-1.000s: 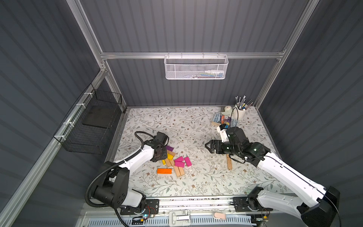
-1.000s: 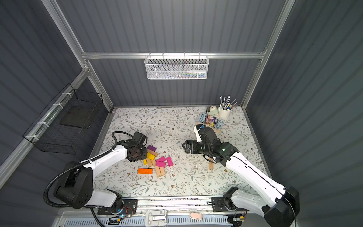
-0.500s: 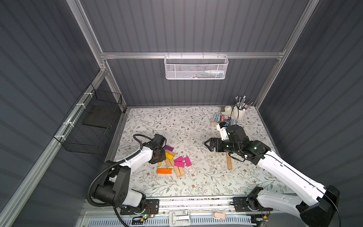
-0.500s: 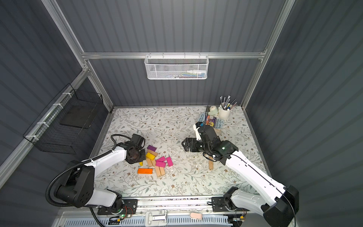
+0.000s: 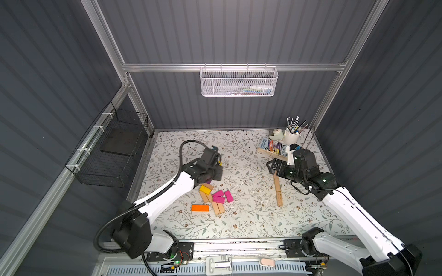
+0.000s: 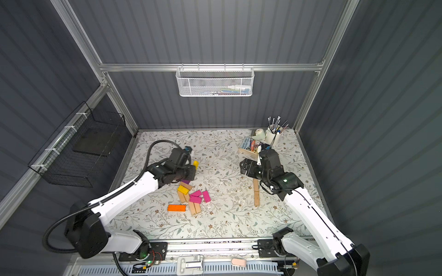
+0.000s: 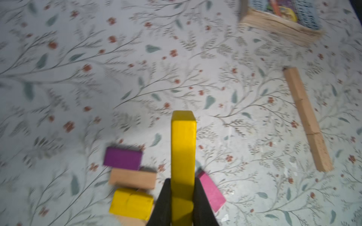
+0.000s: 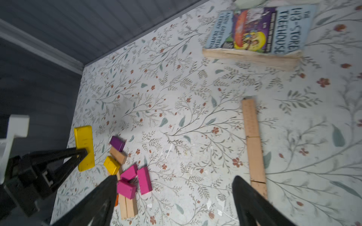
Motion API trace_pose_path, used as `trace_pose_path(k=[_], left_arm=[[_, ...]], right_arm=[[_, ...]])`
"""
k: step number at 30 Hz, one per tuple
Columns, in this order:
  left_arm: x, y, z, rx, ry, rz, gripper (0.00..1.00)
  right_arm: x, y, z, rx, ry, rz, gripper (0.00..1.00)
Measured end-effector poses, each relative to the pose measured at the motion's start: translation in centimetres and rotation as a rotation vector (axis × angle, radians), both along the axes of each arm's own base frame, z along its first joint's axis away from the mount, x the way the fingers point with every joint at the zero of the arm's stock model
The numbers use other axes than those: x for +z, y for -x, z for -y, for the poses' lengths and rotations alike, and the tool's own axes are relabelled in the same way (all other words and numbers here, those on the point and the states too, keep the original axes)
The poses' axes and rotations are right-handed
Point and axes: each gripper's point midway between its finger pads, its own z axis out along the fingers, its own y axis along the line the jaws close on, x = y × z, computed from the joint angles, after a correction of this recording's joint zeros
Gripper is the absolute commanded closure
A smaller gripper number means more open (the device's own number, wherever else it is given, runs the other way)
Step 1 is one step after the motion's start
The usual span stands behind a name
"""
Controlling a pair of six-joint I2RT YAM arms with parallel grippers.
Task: Assemble the letter k with building blocks
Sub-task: Place the building block at the center of the board, then pick up the building block from the center of the board.
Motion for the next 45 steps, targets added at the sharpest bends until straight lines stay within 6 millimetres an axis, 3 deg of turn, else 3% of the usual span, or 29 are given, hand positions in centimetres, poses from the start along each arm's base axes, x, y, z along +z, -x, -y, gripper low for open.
trace_pose_path(k=[1, 4, 9, 13, 16, 19, 22, 29, 33, 37, 41, 45], left_arm=[[-0.2, 0.0, 1.3, -0.036, 0.004, -0.001, 0.96], [-3.3, 1.0, 6.1, -0.181, 0.047, -0.088, 0.95], [-7.6, 1.3, 11.3, -0.293, 0.155, -0.25, 0.93], [-10.3, 0.2, 14.0, -0.313, 0.196, -0.319, 0.89], [-12.0, -0.2, 15.2, -0.32, 0.215, -0.356, 0.79], [-12.3, -0.4, 15.9, -0.326, 0.235, -0.365, 0.68], [-12.7, -0.6, 16.1, -0.319, 0.234, -0.369, 0.56], [-12.6, -1.8, 16.0, -0.296, 0.211, -0.318, 0.42], [-12.4, -2.5, 15.3, -0.263, 0.18, -0.279, 0.41], [-11.7, -1.7, 12.9, -0.218, 0.141, -0.235, 0.41], [-7.4, -0.3, 9.5, -0.199, 0.13, -0.125, 0.39], [-1.1, 1.7, 6.3, -0.231, 0.147, 0.04, 0.36]], right_arm=[[-0.3, 0.0, 0.7, -0.023, 0.002, -0.009, 0.08], [-1.8, 0.3, 2.9, -0.085, 0.02, -0.056, 0.08], [-3.0, 1.2, 4.5, -0.132, 0.036, -0.099, 0.08], [-3.3, 1.6, 4.7, -0.134, 0.038, -0.111, 0.08], [-3.7, 1.8, 4.6, -0.13, 0.038, -0.124, 0.08], [-4.2, 1.7, 4.6, -0.129, 0.04, -0.139, 0.07], [-4.6, 1.6, 4.5, -0.128, 0.041, -0.156, 0.07], [-6.5, 1.7, 4.4, -0.129, 0.054, -0.239, 0.1], [-7.5, 1.9, 4.0, -0.129, 0.063, -0.292, 0.12], [-7.9, 1.9, 2.8, -0.117, 0.106, -0.335, 0.17], [-8.3, 1.4, 0.5, -0.09, 0.149, -0.353, 0.23], [-9.5, 0.4, -2.4, -0.059, 0.204, -0.393, 0.26]])
